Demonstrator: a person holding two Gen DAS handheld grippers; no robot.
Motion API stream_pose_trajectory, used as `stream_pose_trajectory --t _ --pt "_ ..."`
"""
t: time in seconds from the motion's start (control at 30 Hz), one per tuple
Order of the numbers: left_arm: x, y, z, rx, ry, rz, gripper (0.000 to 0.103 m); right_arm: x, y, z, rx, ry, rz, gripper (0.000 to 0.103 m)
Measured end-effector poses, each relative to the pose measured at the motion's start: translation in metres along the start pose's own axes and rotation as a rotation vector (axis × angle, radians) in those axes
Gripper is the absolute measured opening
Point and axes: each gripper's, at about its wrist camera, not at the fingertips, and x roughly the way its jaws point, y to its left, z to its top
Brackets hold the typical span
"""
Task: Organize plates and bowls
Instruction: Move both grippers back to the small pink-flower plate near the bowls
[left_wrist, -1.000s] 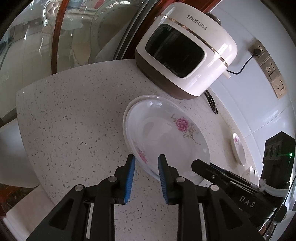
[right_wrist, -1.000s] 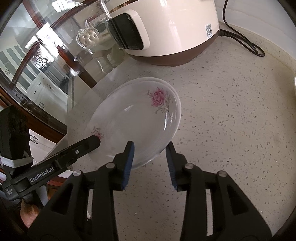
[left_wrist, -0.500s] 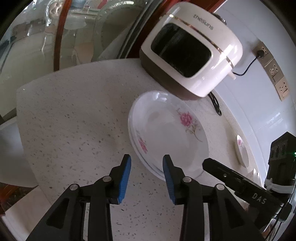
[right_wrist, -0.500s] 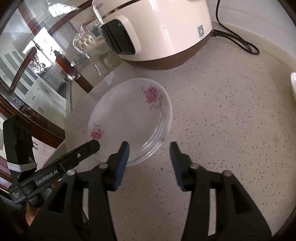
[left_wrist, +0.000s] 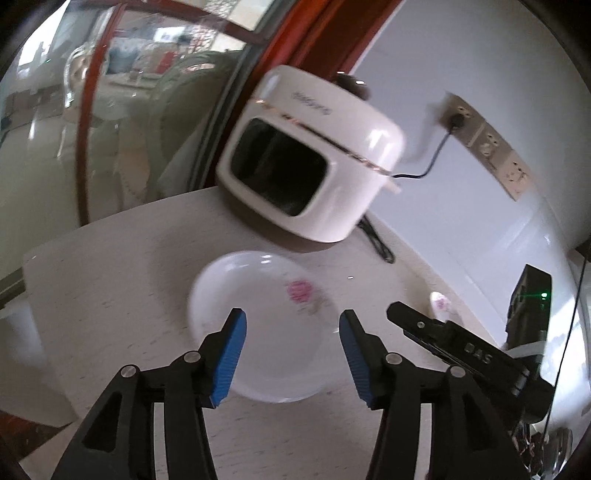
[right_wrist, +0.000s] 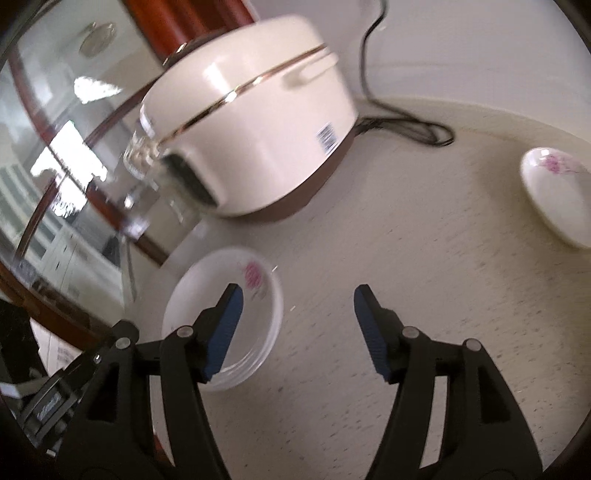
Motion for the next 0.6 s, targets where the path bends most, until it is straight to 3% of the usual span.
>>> stream_pose_trajectory --t 0.23,0.33,0.6 --pt "0.003 -0.046 0.018 0.075 -0.013 -0.085 0.058 -0.033 0.000 0.021 0.053 -0.027 -0.076 0.066" --pt "0.002 -0.073 0.026 0.119 -0.036 -0.130 0.064 -0.058 -0.007 0.033 0.054 -0.057 -0.133 0.074" --pt "0.020 -0.131 0.040 0.158 -0.013 -0.225 0.066 -0.103 -0.081 0.046 0.136 -0.037 -0.292 0.075"
